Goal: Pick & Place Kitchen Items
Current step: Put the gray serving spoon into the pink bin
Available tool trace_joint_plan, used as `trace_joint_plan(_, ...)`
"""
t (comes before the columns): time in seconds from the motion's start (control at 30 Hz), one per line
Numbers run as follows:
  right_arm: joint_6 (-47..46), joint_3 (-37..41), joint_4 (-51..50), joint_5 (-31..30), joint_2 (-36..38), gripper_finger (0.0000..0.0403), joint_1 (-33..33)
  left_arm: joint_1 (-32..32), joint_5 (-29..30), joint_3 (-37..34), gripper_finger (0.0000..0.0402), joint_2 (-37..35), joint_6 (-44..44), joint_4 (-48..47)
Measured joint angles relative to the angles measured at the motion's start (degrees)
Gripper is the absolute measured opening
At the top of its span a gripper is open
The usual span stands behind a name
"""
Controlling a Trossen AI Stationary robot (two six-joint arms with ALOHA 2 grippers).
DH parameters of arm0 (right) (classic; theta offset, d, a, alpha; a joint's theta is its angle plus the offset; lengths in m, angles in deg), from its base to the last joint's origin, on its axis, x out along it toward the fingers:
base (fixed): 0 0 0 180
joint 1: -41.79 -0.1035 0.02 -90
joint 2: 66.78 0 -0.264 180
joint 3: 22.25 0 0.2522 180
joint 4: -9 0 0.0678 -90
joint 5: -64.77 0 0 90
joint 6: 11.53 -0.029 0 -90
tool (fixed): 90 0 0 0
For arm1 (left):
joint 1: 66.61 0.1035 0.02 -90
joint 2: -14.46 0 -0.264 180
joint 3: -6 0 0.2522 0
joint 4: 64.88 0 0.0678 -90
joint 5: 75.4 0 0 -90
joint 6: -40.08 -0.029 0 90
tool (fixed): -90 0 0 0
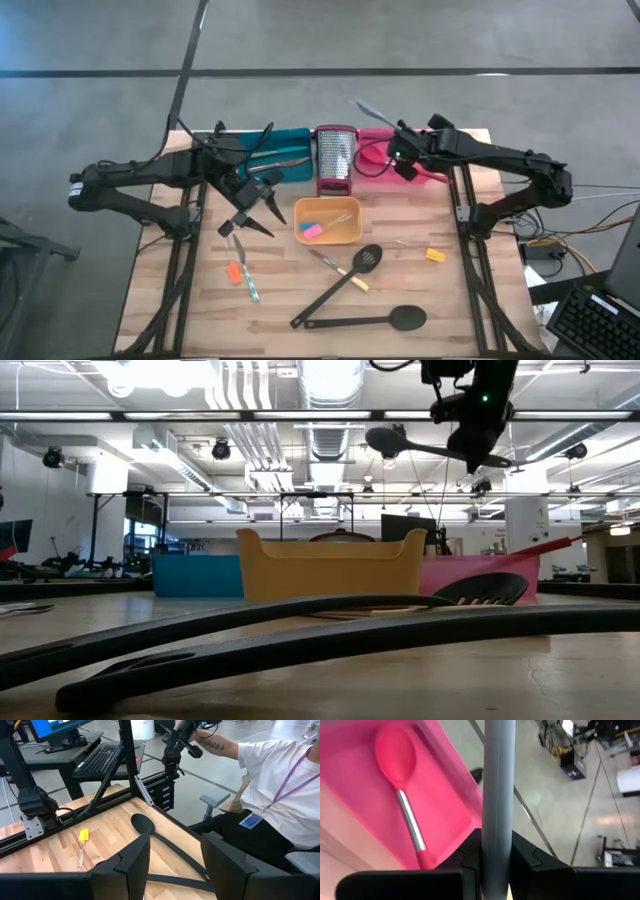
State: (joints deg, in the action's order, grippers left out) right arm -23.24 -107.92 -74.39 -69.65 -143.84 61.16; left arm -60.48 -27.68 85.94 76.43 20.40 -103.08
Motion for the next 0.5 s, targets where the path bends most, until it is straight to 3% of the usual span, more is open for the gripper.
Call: trace_joint_plan(0.5,0.8,6.3,-2.1,2.9,0.0,0.0046,5.8,0.0,0.0,0.0,0.0182,0.1,0.0,0.4)
